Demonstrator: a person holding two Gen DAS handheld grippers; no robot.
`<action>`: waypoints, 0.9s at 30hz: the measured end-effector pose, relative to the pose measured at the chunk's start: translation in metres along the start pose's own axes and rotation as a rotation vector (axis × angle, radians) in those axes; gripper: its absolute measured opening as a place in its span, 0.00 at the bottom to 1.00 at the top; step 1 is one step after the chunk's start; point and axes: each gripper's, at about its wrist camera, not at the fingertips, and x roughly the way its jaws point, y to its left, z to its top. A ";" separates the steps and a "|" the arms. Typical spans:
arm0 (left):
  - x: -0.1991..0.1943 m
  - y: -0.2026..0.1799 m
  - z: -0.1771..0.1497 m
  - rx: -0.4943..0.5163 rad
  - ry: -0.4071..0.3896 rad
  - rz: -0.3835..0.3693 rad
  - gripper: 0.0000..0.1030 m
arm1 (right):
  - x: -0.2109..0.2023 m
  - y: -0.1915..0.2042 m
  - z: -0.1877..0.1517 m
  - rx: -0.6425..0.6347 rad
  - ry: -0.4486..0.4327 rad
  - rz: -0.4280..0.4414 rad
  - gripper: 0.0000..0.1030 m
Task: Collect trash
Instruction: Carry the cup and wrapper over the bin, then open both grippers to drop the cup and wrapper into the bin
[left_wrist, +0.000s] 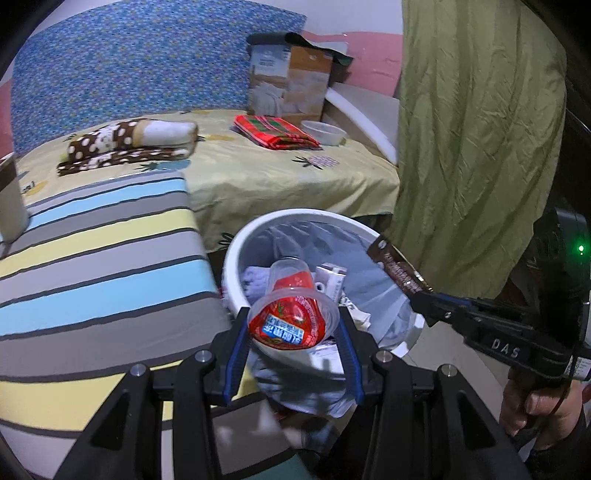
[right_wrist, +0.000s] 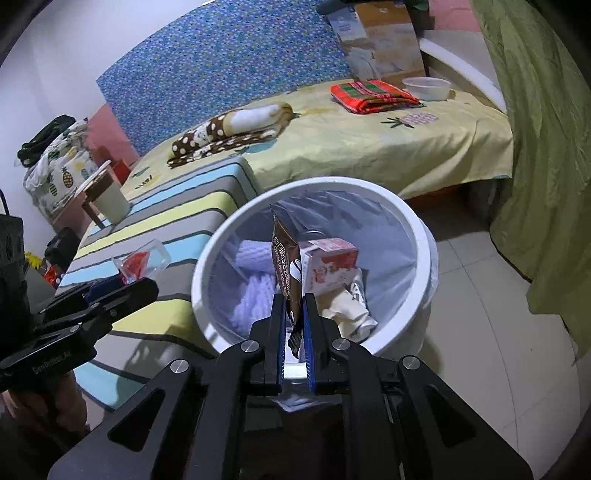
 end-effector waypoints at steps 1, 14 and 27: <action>0.004 -0.003 0.002 0.005 0.003 -0.003 0.45 | 0.001 -0.002 0.000 0.001 0.005 0.000 0.11; 0.041 -0.016 0.005 0.024 0.049 -0.039 0.46 | 0.010 -0.016 0.002 0.027 0.033 0.006 0.25; 0.025 -0.006 0.004 -0.007 0.016 -0.038 0.50 | -0.004 -0.012 0.006 0.005 -0.019 0.011 0.41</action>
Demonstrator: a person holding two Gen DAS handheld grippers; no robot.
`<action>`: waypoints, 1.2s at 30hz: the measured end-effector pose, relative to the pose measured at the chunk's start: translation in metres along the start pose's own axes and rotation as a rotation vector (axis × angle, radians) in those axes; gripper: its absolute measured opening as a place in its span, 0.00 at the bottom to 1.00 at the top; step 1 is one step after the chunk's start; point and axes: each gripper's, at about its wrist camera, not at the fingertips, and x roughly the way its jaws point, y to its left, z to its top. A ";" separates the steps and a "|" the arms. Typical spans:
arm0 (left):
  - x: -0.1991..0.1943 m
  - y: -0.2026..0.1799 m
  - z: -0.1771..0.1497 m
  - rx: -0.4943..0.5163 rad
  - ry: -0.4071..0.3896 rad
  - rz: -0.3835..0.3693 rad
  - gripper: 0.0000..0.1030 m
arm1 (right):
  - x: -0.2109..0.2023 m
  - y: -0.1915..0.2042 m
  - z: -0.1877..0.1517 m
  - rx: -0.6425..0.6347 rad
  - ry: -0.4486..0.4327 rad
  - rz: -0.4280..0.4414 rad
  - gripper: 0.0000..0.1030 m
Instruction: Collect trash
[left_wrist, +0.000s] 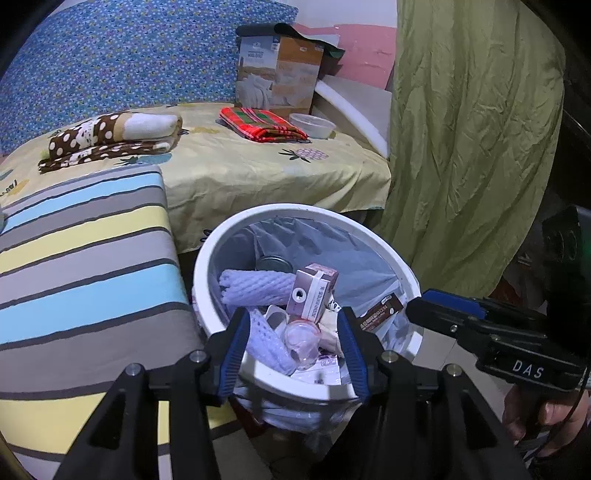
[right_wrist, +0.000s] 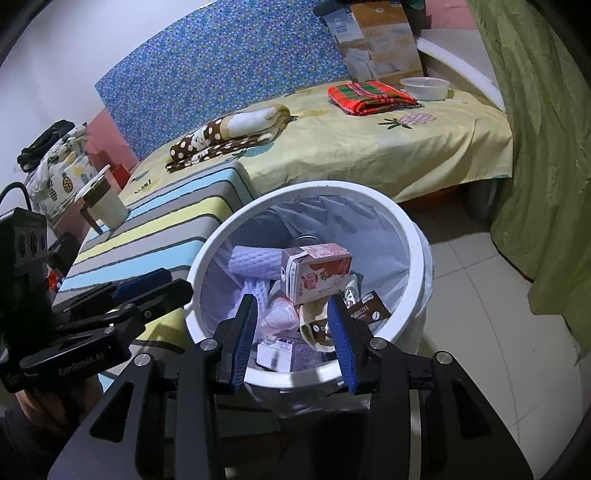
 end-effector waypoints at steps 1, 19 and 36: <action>-0.002 0.001 -0.001 -0.003 -0.002 0.004 0.50 | -0.001 0.001 0.000 -0.002 -0.003 -0.001 0.41; -0.062 0.021 -0.030 -0.055 -0.055 0.103 0.50 | -0.013 0.056 -0.014 -0.119 -0.030 0.019 0.41; -0.105 0.029 -0.057 -0.083 -0.100 0.190 0.50 | -0.030 0.085 -0.035 -0.186 -0.045 0.028 0.41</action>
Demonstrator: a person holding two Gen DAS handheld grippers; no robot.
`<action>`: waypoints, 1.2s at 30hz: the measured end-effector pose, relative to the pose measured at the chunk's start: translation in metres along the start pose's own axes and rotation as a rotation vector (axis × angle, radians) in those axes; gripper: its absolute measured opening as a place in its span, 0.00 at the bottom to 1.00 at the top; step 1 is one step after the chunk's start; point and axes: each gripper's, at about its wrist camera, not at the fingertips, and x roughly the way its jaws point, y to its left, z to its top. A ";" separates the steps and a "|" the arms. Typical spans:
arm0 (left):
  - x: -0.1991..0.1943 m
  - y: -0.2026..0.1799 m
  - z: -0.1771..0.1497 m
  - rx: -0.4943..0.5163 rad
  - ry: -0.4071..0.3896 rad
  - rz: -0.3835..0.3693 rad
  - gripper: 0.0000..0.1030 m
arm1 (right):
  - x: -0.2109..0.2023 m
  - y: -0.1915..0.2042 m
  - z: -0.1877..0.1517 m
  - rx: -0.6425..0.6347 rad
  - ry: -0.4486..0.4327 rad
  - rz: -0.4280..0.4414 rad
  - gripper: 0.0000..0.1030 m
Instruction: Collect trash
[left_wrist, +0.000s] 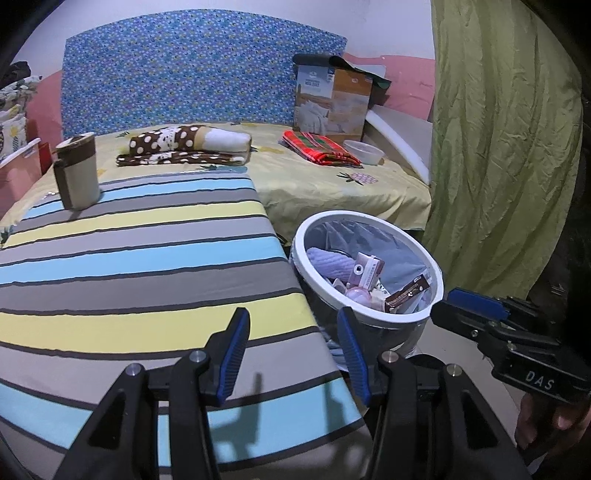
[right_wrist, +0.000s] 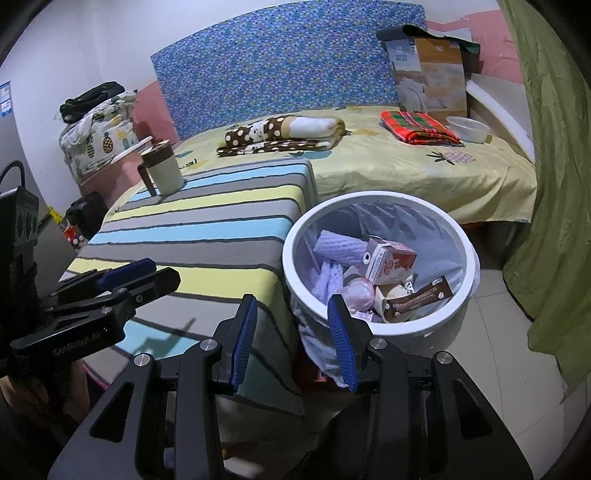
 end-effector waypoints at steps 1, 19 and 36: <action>-0.002 0.000 -0.002 -0.002 -0.002 0.003 0.50 | -0.001 0.000 -0.001 0.000 -0.001 0.000 0.41; -0.029 -0.008 -0.022 0.005 -0.028 0.021 0.50 | -0.018 0.005 -0.016 0.004 -0.020 -0.017 0.41; -0.027 -0.008 -0.025 0.011 -0.024 0.024 0.50 | -0.018 0.004 -0.017 0.012 -0.021 -0.021 0.41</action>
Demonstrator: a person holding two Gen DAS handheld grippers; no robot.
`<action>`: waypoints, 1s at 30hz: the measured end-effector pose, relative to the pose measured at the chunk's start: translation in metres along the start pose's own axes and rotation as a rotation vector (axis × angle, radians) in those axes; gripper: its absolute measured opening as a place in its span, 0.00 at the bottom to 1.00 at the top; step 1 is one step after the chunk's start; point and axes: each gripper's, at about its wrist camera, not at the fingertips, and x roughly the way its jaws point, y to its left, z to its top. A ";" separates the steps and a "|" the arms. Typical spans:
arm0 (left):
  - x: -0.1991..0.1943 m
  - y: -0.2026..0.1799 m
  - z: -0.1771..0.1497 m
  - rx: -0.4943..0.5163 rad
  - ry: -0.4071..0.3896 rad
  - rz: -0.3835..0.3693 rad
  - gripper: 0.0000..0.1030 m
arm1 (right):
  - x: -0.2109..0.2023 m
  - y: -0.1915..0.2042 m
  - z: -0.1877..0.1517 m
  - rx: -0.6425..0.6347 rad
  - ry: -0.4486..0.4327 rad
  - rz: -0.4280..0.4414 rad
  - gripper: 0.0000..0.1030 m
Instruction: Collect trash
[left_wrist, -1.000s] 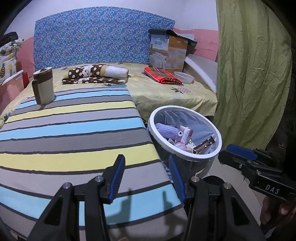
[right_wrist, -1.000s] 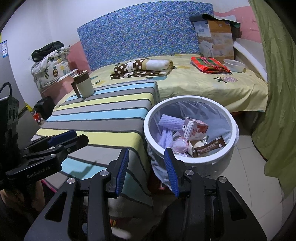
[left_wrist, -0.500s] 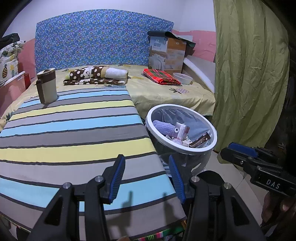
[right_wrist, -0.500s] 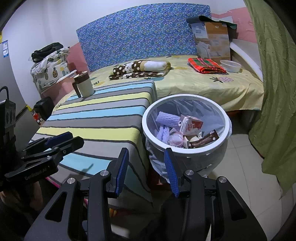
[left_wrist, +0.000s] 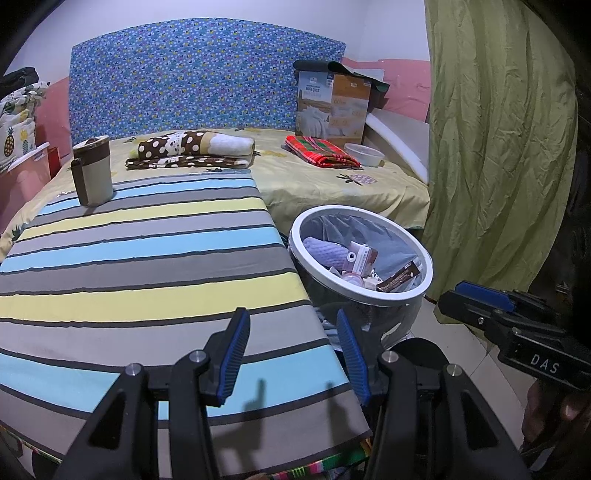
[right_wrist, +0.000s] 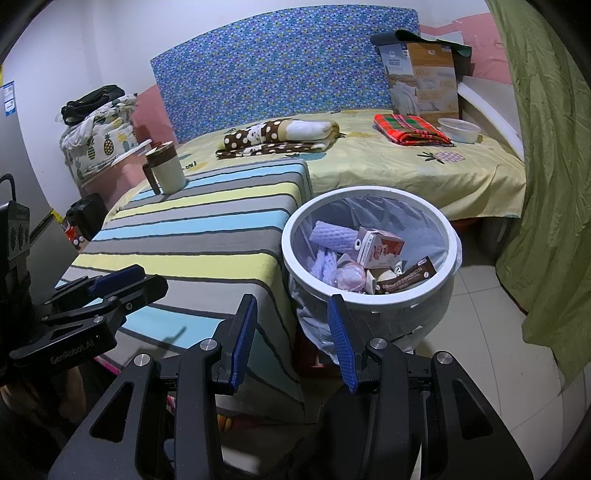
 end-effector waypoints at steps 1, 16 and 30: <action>0.000 0.000 0.000 0.001 -0.001 0.002 0.50 | 0.000 0.000 0.000 0.000 0.001 0.000 0.41; -0.003 -0.003 0.000 0.005 -0.003 0.014 0.50 | 0.000 0.000 0.000 -0.001 0.001 0.000 0.41; -0.004 -0.004 -0.001 0.013 -0.002 0.024 0.50 | 0.000 -0.001 0.000 0.000 0.002 0.000 0.41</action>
